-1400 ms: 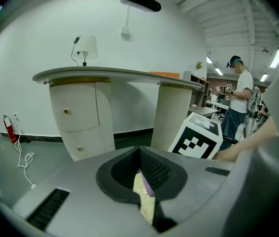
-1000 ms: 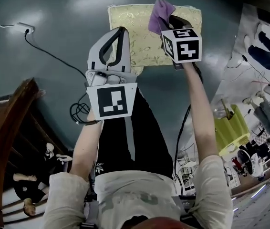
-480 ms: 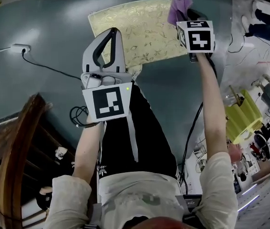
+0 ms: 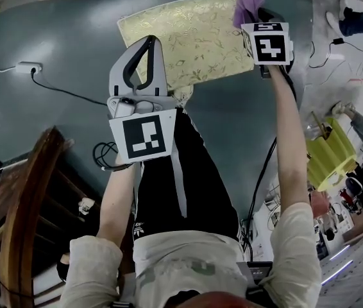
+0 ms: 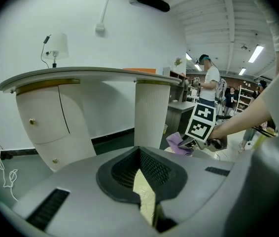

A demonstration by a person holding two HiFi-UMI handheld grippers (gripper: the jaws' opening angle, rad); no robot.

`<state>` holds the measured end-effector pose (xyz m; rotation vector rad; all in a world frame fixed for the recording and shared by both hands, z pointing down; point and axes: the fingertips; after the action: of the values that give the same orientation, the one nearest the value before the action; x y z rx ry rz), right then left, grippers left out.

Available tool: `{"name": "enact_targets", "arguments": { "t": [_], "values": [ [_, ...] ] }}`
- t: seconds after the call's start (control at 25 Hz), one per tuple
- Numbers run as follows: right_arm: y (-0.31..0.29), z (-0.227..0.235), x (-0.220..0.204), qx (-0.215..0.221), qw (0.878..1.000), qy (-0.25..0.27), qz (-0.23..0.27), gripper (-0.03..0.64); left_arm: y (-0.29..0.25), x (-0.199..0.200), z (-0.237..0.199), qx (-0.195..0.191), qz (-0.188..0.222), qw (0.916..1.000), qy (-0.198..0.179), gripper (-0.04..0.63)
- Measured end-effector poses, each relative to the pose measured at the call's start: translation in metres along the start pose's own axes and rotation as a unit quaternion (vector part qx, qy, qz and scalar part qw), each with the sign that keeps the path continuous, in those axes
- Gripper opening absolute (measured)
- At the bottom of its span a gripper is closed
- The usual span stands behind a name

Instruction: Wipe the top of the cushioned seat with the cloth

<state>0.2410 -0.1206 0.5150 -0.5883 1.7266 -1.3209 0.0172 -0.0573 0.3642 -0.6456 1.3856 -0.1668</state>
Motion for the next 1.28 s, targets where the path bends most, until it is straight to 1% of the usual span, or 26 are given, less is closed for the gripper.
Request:
{"name": "enact_targets", "arguments": {
  "t": [0.24,0.44,0.6,0.68,0.8,0.92,1.04,1.16,1.28],
  "values": [
    [-0.002,0.003,0.001,-0.018,0.999,0.037,-0.01,0.087,0.004,-0.005,-0.006,0.006,-0.004,1.0,-0.003,0.006],
    [-0.003,0.003,0.0,-0.022,0.999,0.022,-0.011,0.087,0.007,-0.008,-0.013,0.015,-0.003,0.9999,0.006,0.006],
    [0.001,0.001,0.004,-0.018,1.0,0.001,-0.008,0.087,0.011,-0.009,-0.012,0.012,-0.005,0.9999,-0.001,0.006],
    [0.015,-0.005,0.014,-0.008,1.0,-0.013,0.014,0.087,0.015,-0.007,-0.011,0.012,-0.002,0.9999,-0.001,0.006],
    [0.052,-0.024,0.045,0.02,0.996,-0.034,0.077,0.087,0.021,-0.004,-0.016,0.021,0.002,0.9998,0.005,0.006],
    [0.098,-0.054,0.078,0.061,0.987,-0.046,0.142,0.087,0.029,0.0,-0.023,0.034,0.005,0.9993,0.012,0.006],
    [0.135,-0.088,0.103,0.097,0.975,-0.045,0.193,0.087,0.036,0.005,-0.029,0.044,0.012,0.9988,0.016,0.006],
    [0.155,-0.127,0.117,0.137,0.963,-0.047,0.227,0.087,0.044,0.007,-0.036,0.059,0.017,0.9978,0.024,0.006],
    [0.163,-0.169,0.118,0.177,0.954,-0.041,0.237,0.087,0.053,0.006,-0.041,0.069,0.016,0.9971,0.03,0.006]
  ]
}}
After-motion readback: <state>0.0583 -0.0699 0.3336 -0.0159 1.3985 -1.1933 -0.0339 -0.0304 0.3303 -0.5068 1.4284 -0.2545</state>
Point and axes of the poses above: the fingertips, and each gripper's own axes: y backward along the fingers, z to its right, x out of its top, and after that the axes turned 5 degrees about x, right-handed
